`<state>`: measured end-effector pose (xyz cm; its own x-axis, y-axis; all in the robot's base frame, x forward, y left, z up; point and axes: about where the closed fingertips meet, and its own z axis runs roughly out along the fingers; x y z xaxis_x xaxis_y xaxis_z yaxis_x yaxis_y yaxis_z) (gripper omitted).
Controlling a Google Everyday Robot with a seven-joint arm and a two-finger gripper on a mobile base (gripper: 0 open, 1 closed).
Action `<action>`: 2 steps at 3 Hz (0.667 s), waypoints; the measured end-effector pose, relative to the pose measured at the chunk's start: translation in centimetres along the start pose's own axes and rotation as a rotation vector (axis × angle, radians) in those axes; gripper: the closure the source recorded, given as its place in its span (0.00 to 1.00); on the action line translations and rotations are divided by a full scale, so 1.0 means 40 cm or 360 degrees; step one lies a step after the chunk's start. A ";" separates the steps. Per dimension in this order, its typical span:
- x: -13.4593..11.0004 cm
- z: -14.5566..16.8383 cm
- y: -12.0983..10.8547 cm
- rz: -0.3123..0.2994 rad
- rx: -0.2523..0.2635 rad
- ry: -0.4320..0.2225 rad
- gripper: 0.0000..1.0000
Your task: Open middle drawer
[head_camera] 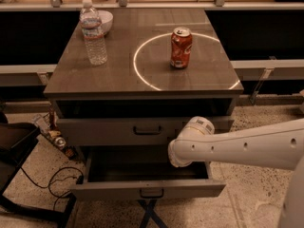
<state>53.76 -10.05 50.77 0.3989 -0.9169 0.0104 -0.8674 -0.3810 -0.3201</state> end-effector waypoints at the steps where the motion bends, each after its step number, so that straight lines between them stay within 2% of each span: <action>1: 0.036 0.049 0.004 0.0020 -0.0034 -0.0005 1.00; 2: 0.069 0.113 0.049 0.0097 -0.0063 -0.0057 1.00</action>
Offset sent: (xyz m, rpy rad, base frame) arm 0.0093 -0.0408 -0.0652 0.0518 0.0750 -0.0737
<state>54.52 -12.79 45.91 0.3545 -0.9341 -0.0423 -0.9013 -0.3293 -0.2814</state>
